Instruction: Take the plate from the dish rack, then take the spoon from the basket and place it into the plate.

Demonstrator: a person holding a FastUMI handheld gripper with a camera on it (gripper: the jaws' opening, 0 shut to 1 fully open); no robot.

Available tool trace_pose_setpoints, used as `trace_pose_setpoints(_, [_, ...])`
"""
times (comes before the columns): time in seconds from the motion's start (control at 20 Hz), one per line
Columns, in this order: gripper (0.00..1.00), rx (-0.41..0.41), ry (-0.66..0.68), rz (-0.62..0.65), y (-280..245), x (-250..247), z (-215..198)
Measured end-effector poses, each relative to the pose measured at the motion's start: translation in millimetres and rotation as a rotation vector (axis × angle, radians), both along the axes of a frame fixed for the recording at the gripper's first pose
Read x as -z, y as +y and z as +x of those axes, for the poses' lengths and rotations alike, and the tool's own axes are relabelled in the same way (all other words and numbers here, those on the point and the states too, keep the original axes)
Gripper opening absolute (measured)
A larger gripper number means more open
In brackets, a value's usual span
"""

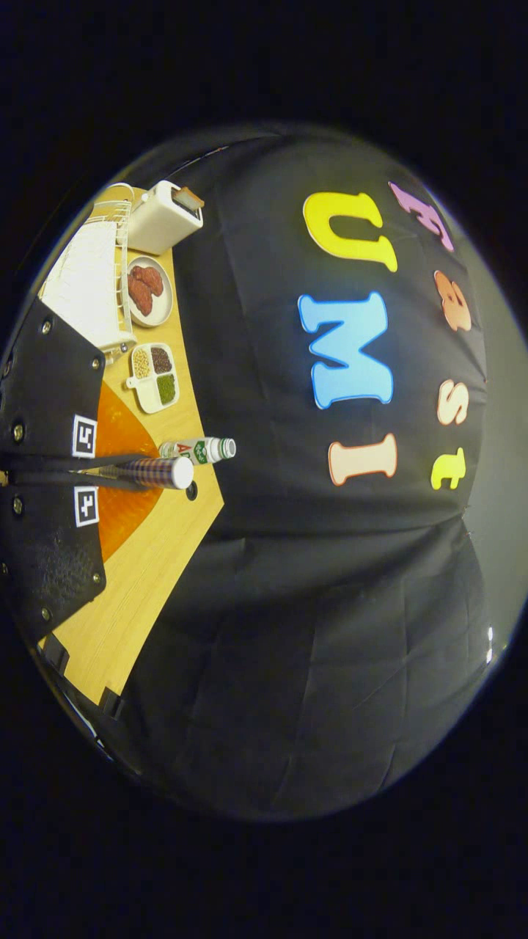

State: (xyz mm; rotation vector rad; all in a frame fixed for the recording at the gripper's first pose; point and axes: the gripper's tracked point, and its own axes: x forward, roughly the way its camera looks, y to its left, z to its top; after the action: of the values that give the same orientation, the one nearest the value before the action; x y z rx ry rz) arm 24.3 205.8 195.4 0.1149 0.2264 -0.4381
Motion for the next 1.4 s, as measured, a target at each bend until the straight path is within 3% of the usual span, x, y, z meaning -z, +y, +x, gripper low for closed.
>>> trace_pose_setpoints(0.3, [0.00, -0.169, 0.007, 0.008, 97, 7, -29])
trace_pose_setpoints(0.75, [0.00, -0.434, 0.118, -0.009, 220, 74, -72])
trace_pose_setpoints(1.05, [0.00, -0.510, 0.158, 0.014, 254, 116, -80])
trace_pose_setpoints(1.4, [0.01, -0.541, 0.212, 0.046, 264, 154, -84])
